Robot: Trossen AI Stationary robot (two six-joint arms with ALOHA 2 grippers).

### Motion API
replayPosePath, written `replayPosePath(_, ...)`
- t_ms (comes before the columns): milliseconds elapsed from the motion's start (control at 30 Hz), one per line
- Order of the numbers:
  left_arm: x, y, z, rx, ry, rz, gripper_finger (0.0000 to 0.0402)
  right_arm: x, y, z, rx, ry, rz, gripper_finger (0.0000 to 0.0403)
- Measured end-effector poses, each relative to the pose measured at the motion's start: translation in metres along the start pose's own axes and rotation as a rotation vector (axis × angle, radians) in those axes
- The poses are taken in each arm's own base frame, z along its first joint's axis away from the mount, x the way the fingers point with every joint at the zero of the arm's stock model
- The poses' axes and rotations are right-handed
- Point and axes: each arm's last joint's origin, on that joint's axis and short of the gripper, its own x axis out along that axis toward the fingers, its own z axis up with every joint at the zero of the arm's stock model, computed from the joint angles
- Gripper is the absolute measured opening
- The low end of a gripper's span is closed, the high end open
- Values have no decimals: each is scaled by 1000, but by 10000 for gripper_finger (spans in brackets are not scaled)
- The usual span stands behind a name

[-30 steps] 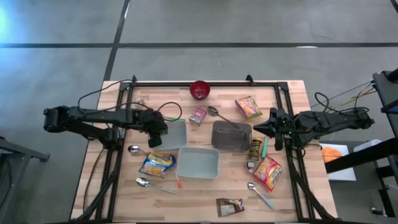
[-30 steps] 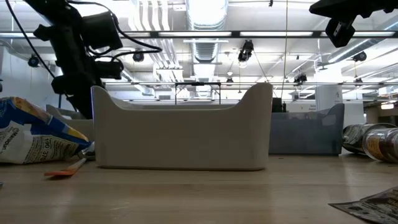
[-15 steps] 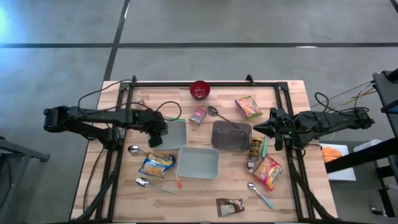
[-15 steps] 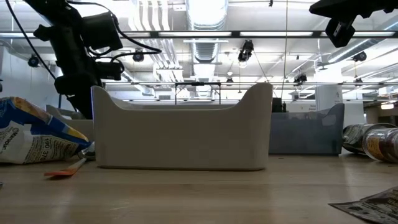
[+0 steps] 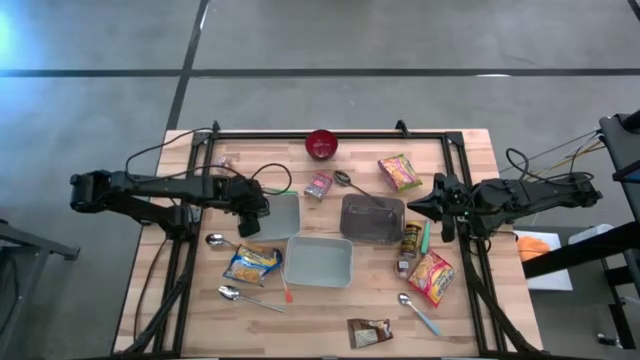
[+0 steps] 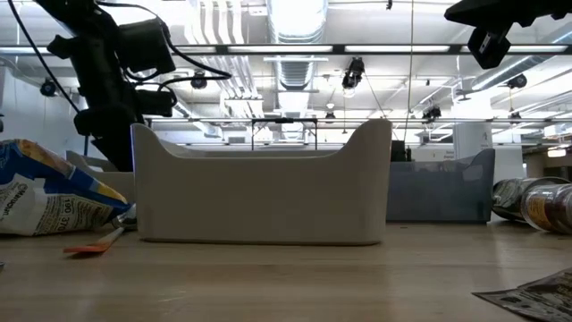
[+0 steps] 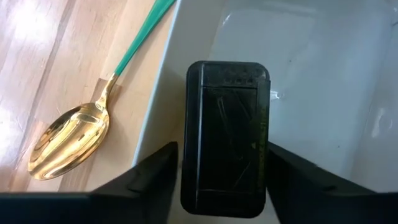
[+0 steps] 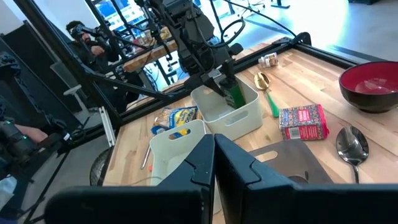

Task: Pick & Place Food Item
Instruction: Put the black seasoning can into the top gray bin, then put the blue noodle pack into the bottom gray bin

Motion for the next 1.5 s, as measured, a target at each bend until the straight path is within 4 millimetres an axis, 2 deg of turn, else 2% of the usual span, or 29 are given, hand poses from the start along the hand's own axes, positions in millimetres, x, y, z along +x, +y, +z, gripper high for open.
replayPosePath(233, -9, 0, 8, -10, -17, -5, 329, 0, 0, 0, 0, 1, 0, 8)
replayPosePath(500, -26, 0, 23, -5, -38, -10, 377, 0, 0, 0, 0, 0, 0, 8)
replayPosePath(767, -46, -3, 27, -37, 54, -194, 382, 0, 0, 0, 0, 0, 0, 8)
replayPosePath(1033, -58, -13, 22, -360, 250, -440, 382, 0, 0, 0, 0, 0, 0, 8)
replayPosePath(1200, -62, -27, 17, -499, 337, -456, 382, 0, 0, 0, -1, 0, 0, 8)
replayPosePath(1500, -85, -48, -4, -591, 341, -385, 381, 1, -1, -2, -3, 7, -4, 8)
